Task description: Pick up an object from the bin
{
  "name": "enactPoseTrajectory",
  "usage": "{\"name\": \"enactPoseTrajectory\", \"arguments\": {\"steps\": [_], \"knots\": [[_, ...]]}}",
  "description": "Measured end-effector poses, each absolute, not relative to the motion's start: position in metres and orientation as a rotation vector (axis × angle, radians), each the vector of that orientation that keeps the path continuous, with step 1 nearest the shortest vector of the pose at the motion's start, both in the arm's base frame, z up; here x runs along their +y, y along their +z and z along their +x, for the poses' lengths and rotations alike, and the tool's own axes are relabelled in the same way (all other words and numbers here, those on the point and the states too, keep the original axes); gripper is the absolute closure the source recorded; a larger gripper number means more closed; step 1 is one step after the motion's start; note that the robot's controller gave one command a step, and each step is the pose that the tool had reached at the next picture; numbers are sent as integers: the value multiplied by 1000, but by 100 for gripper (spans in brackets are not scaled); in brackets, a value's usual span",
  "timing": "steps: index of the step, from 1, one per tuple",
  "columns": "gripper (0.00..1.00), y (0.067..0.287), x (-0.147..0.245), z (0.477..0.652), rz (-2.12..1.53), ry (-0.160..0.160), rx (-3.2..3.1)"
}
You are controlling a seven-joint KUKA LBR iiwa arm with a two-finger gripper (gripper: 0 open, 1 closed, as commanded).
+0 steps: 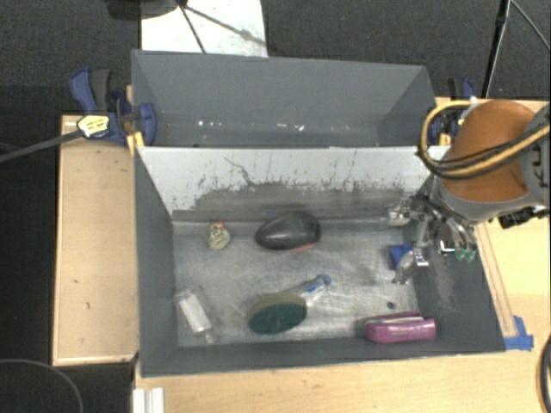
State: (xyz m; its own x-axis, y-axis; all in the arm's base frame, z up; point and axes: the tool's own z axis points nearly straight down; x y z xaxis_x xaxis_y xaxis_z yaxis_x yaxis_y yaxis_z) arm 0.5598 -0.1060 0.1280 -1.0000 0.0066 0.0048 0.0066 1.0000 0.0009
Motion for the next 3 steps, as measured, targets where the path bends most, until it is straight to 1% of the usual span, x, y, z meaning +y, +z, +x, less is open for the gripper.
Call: {"name": "enactPoseTrajectory", "arguments": {"steps": [1,2,3], "knots": [[0,150,-45,590,-194,-5,-3143],[0,73,58,581,136,1,-3147],[0,143,126,590,-62,-9,-3150]]}}
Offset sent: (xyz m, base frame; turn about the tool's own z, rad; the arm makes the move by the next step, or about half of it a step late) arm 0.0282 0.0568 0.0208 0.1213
